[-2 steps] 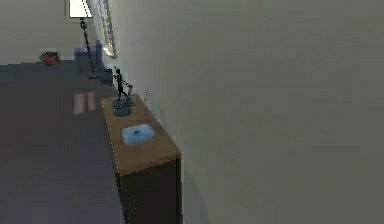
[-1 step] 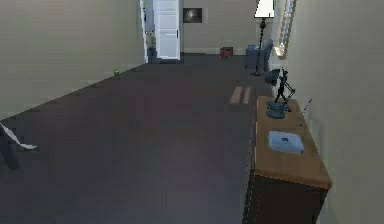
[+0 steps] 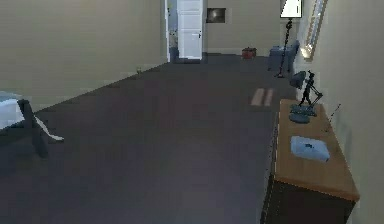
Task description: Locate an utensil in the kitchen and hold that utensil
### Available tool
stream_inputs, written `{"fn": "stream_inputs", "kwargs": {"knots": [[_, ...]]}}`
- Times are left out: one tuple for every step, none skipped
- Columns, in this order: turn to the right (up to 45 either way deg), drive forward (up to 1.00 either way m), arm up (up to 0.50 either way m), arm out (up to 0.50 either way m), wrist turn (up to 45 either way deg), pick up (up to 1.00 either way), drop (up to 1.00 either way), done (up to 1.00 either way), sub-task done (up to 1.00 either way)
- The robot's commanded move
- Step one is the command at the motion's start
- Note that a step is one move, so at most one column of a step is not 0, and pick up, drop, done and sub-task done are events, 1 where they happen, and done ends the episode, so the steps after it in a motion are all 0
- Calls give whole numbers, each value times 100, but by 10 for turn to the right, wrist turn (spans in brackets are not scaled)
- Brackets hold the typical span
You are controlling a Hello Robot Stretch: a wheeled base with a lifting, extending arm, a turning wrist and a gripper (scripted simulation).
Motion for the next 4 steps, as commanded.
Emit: {"fn": "stream_inputs", "kwargs": {"knots": [[0, 100, 0, 0, 0, 0, 0, 0, 0], [-30, 0, 0, 0, 0, 0, 0, 0, 0], [0, 100, 0, 0, 0, 0, 0, 0, 0], [0, 100, 0, 0, 0, 0, 0, 0, 0]]}}
